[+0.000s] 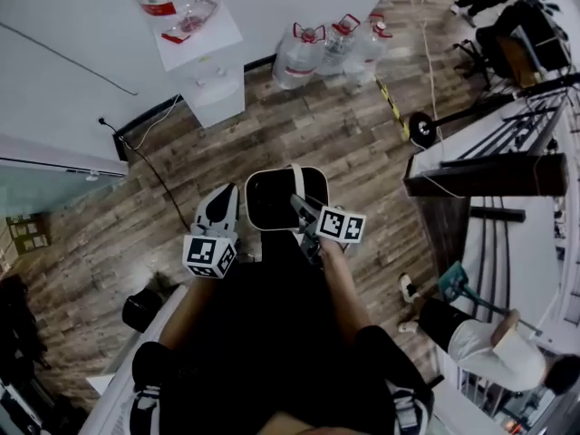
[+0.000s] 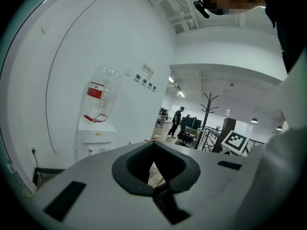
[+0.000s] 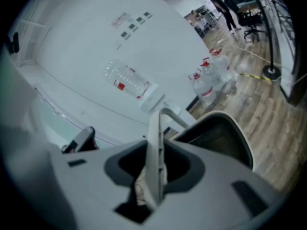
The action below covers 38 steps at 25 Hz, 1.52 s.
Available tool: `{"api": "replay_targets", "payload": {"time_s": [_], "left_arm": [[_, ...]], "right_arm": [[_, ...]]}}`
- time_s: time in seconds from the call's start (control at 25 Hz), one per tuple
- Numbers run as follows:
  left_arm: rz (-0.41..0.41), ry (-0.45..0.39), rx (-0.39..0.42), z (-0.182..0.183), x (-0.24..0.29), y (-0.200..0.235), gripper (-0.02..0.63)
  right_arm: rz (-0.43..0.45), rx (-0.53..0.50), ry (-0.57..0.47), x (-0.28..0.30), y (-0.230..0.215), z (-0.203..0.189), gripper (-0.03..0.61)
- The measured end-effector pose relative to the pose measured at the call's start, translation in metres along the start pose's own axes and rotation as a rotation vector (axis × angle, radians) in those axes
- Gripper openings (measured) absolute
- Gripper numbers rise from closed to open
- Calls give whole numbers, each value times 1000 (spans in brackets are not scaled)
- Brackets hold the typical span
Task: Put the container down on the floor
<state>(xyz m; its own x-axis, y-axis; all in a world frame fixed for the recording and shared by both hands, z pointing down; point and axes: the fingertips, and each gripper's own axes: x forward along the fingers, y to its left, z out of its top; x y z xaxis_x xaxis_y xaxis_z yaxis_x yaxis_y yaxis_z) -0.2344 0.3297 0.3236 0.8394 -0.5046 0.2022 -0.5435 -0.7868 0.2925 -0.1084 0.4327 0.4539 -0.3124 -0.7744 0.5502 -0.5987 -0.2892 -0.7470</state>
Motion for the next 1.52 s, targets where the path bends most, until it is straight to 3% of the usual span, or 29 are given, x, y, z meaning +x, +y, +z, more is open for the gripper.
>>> {"api": "replay_targets", "payload": {"time_s": [0.28,0.6,1.04,1.52], "left_arm": [[72,-11,-16,7,62,-27,28],[136,-21,-2,22,101,-28,28],[145,-10,-29,28,190,20,28],[92,6,-32,76,303,101,28]], "right_arm": [[29,-49,72,4,-38,66,120],[39,-56,93,20,-73,134,120],[22,-36,102,65,-98,206,120],[51,-43,120,154,-88,301,120]]}}
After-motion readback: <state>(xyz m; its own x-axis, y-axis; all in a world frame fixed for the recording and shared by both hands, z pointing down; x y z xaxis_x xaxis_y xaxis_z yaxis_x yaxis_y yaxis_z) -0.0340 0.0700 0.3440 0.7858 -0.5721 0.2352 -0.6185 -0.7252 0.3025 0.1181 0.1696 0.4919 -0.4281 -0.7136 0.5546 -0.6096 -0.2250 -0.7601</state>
